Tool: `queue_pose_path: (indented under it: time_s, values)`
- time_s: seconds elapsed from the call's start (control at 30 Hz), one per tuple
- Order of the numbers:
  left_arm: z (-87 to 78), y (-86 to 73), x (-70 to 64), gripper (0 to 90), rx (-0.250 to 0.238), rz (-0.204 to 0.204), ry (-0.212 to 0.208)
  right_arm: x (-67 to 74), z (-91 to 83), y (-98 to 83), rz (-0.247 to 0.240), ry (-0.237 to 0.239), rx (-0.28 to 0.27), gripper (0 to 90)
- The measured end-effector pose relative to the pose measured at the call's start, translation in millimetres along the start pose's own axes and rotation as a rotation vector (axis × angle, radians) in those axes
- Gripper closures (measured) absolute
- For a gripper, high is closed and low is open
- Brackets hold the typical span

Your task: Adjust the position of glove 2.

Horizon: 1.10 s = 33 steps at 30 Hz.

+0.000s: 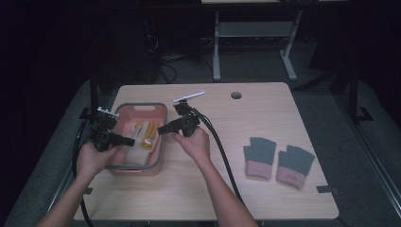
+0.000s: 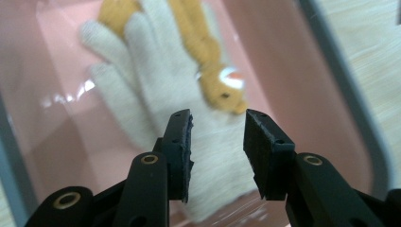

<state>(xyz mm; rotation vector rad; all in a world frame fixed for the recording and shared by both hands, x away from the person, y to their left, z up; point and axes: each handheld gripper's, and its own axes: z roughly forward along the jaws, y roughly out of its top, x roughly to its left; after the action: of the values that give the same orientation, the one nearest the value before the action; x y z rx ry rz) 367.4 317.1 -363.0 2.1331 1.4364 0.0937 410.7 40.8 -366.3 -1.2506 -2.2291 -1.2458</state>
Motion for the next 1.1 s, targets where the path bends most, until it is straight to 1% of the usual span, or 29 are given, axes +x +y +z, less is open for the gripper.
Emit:
queue_pose_path:
  time_s: [0.07,0.13,0.27,0.3,0.4,0.47,0.53,0.57,0.63,0.67,0.7,0.77,0.9,1.0,1.07,1.1]
  values:
    - [-0.3,1.1,-1.6,62.2,-0.012,0.001,-0.013,-3.3,-3.1,-0.3,0.002,-0.006,0.002,61.8]
    - [-1.0,2.7,-3.8,62.1,-0.040,-0.004,-0.027,-6.0,-6.8,-1.0,0.005,-0.010,-0.002,61.5]
    - [-3.4,5.4,-8.5,61.0,-0.066,0.008,-0.052,-10.9,-13.7,-3.2,0.008,-0.015,-0.009,60.3]
    - [-3.8,5.8,-10.4,59.7,-0.072,0.008,-0.055,-13.8,-17.4,-4.4,0.012,-0.022,-0.013,58.7]
    - [-5.3,7.6,-16.7,58.0,-0.092,0.018,-0.063,-16.3,-21.0,-5.9,0.018,-0.024,-0.015,57.9]
    - [-5.6,8.8,-20.1,55.2,-0.098,0.022,-0.070,-20.6,-27.4,-8.9,0.017,-0.029,-0.021,57.5]
    - [-5.9,10.3,-24.2,54.9,-0.105,0.033,-0.080,-21.9,-29.6,-9.9,0.018,-0.030,-0.023,57.4]
    - [-5.6,11.2,-26.2,54.0,-0.108,0.034,-0.087,-24.7,-34.1,-12.0,0.026,-0.021,-0.034,57.0]
    - [-5.0,13.0,-30.0,53.9,-0.111,0.041,-0.098,-25.6,-36.3,-12.9,0.033,-0.019,-0.039,56.8]
    - [-4.6,14.0,-31.7,53.7,-0.111,0.044,-0.101,-27.2,-38.2,-13.7,0.027,-0.023,-0.046,56.2]
    - [-4.0,14.8,-33.9,53.6,-0.114,0.044,-0.106,-27.7,-40.5,-14.1,0.034,-0.025,-0.040,55.9]
    - [-3.8,16.5,-37.7,53.5,-0.115,0.055,-0.111,-29.6,-45.3,-14.9,0.036,-0.030,-0.048,55.5]
    - [-2.7,19.6,-46.6,52.3,-0.131,0.070,-0.118,-31.4,-54.8,-16.1,0.030,-0.042,-0.060,55.1]
    - [-1.1,21.6,-51.8,50.8,-0.136,0.078,-0.127,-34.1,-61.4,-18.1,0.030,-0.043,-0.064,55.0]
    - [1.0,23.1,-54.8,49.3,-0.138,0.074,-0.140,-36.3,-65.6,-19.9,0.035,-0.044,-0.069,55.1]
    - [1.9,23.9,-56.1,49.3,-0.133,0.080,-0.141,-37.5,-67.7,-20.8,0.038,-0.041,-0.072,55.1]
